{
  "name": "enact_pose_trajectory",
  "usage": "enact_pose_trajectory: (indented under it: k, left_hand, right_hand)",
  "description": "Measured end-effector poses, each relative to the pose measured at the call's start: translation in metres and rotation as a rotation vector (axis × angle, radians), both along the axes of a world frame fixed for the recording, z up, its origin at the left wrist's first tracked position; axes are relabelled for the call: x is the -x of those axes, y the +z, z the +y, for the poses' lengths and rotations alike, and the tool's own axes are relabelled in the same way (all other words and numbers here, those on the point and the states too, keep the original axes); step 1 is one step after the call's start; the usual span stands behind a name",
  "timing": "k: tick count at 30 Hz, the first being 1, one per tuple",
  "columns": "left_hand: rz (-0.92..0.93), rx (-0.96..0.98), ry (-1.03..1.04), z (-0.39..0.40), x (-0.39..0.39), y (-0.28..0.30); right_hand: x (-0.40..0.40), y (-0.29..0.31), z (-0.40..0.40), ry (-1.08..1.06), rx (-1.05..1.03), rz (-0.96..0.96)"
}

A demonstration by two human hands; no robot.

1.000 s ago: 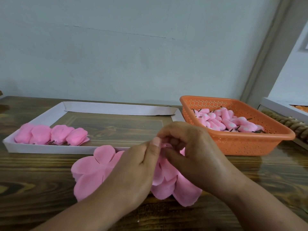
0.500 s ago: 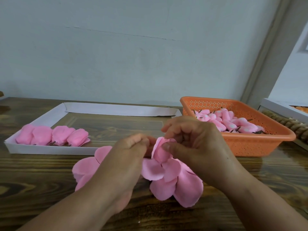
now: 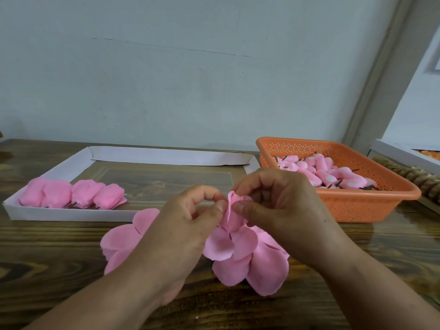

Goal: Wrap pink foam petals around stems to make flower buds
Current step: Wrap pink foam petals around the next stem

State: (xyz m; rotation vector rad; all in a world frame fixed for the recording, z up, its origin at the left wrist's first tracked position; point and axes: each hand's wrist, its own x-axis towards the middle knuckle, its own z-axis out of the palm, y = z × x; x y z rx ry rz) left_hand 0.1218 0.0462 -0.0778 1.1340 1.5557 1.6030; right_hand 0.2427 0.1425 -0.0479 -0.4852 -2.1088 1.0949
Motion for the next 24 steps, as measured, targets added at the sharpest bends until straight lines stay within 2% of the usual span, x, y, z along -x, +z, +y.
enact_pose_trajectory:
  k: [6, 14, 20, 24]
  left_hand:
    - [0.001, -0.030, -0.058, -0.002, -0.001, 0.002]
    - [-0.036, 0.004, -0.129, -0.001, -0.001, -0.001]
    - [-0.086, 0.004, -0.091, 0.001, 0.002, -0.003]
    - [-0.095, 0.004, -0.099, 0.001, 0.002, -0.003]
  right_hand:
    - [0.000, 0.002, -0.002, -0.007, -0.016, -0.017]
    - [-0.002, -0.001, 0.002, 0.026, 0.077, -0.018]
    - [-0.006, 0.002, 0.009, 0.192, 0.291, -0.087]
    - [-0.009, 0.004, 0.010, 0.205, 0.290, -0.078]
